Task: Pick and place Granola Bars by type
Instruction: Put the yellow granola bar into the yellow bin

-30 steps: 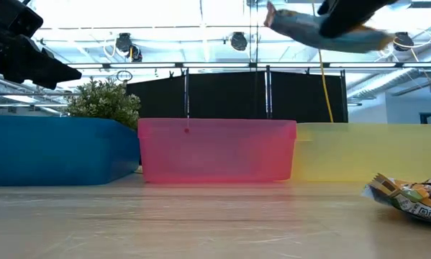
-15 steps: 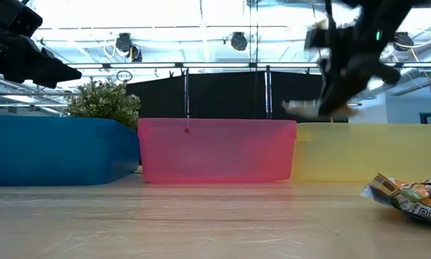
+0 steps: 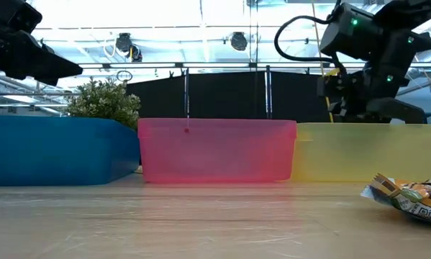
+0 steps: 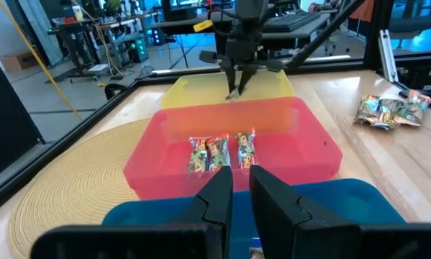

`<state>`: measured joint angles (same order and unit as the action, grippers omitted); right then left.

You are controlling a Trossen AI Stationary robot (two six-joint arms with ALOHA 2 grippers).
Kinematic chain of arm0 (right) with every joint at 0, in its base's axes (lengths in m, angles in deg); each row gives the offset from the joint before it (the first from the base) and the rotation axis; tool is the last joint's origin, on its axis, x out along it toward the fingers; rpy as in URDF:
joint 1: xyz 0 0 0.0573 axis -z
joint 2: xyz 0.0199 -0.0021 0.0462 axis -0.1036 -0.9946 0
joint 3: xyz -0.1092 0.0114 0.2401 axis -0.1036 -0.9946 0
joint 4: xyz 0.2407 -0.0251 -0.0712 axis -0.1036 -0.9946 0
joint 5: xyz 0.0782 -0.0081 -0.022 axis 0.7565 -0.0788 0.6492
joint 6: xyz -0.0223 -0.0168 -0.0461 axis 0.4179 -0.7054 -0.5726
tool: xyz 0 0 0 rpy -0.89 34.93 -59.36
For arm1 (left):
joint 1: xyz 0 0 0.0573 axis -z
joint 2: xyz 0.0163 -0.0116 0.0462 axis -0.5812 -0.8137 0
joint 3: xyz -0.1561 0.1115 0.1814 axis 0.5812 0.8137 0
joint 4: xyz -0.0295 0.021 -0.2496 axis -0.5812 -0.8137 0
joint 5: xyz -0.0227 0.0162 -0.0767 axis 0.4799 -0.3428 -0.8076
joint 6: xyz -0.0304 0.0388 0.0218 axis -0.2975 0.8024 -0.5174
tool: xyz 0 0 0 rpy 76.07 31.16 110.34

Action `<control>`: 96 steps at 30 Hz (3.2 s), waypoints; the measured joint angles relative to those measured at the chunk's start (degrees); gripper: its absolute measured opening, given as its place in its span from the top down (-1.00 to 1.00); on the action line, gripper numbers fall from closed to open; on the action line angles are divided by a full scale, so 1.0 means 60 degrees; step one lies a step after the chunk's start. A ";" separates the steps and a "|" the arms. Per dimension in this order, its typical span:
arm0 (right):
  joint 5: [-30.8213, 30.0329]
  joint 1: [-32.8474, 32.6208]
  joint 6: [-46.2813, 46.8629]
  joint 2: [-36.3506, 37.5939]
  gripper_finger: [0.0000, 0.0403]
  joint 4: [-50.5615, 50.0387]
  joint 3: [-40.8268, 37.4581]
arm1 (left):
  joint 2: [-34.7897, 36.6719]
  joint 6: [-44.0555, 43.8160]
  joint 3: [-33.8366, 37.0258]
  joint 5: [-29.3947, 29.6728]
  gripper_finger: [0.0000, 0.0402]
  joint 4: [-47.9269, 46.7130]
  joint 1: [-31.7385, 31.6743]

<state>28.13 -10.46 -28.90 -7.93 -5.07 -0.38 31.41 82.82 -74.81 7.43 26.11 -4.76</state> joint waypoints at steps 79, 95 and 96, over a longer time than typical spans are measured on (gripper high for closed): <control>0.0463 -0.6791 0.8752 -0.7447 0.02 -0.5192 0.8441 | 0.0000 -0.0112 -0.0001 -0.0015 0.71 -0.0004 0.0000; 0.1330 -0.6147 0.6498 -0.7367 0.18 -0.3194 0.6495 | -0.0001 -0.0047 -0.0001 -0.0015 0.71 -0.0011 -0.0002; 0.1618 -0.6062 0.6505 -0.7348 0.20 -0.3012 0.6367 | 0.0002 -0.0047 0.0000 -0.0015 0.71 -0.0015 -0.0002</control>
<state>37.84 -46.83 10.13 -52.02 -23.14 37.82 31.42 82.54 -74.81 7.35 26.02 -4.77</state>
